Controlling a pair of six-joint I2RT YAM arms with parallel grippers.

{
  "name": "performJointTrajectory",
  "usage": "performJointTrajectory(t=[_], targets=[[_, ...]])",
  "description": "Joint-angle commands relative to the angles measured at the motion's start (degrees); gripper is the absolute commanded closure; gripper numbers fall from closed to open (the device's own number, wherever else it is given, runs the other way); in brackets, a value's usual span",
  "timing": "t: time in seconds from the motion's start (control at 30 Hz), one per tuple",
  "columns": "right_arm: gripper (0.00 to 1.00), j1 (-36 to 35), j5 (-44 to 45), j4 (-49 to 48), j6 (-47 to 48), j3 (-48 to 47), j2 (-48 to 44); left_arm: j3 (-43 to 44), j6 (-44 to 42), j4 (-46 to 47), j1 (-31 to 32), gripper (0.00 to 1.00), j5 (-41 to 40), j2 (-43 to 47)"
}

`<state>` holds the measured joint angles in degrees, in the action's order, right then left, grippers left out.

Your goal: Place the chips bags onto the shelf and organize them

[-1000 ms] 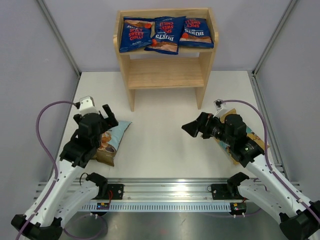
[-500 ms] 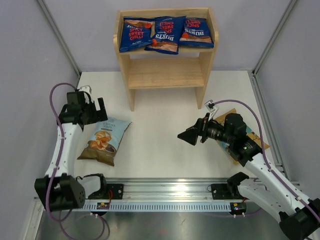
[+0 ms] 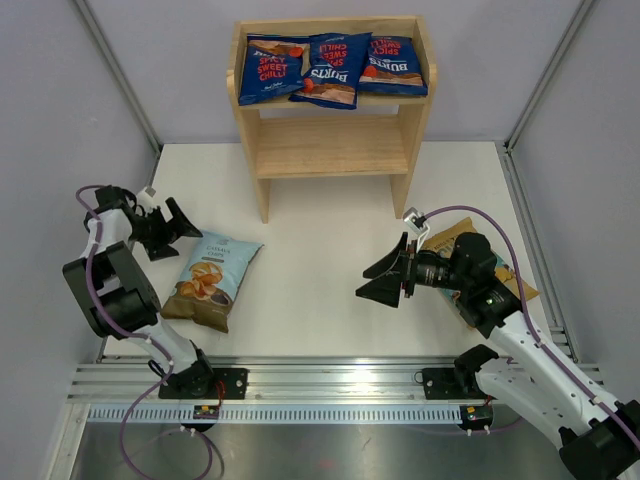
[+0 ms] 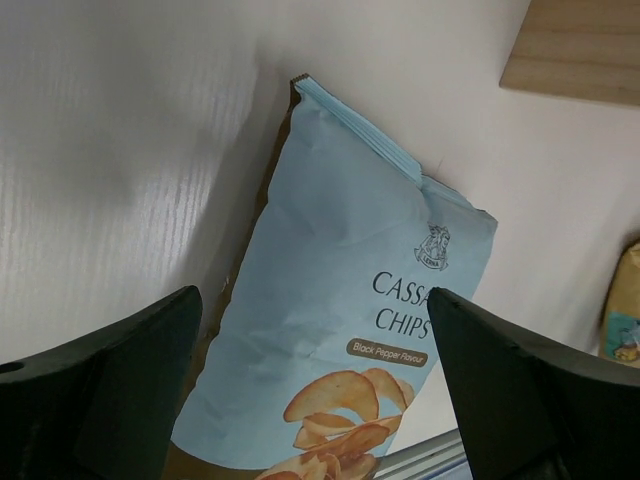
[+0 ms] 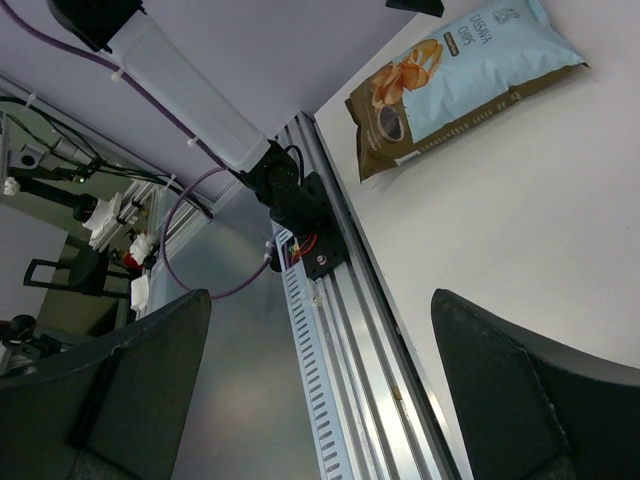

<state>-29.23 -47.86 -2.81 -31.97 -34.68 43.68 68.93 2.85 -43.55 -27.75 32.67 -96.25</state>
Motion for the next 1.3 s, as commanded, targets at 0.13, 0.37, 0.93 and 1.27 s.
performJointTrajectory(t=[0.13,0.37,0.93,1.27], targets=[[0.01,-1.1,-5.0,-7.0,-1.7,0.1,-1.1,-2.7,-1.3,1.7,-0.1,0.01,7.9,-5.9],[0.00,-1.6,-6.2,-8.5,-2.2,0.5,-2.0,-4.7,-1.4,3.5,0.0,0.02,11.9,-10.3],[0.01,-1.6,-0.5,-7.0,-1.4,-1.5,2.9,-13.1,20.1,28.2,0.1,0.81,18.8,0.4],[0.01,-3.9,12.5,-19.1,-15.4,0.1,16.4,-29.5,41.9,45.1,0.9,0.87,5.3,27.1]])
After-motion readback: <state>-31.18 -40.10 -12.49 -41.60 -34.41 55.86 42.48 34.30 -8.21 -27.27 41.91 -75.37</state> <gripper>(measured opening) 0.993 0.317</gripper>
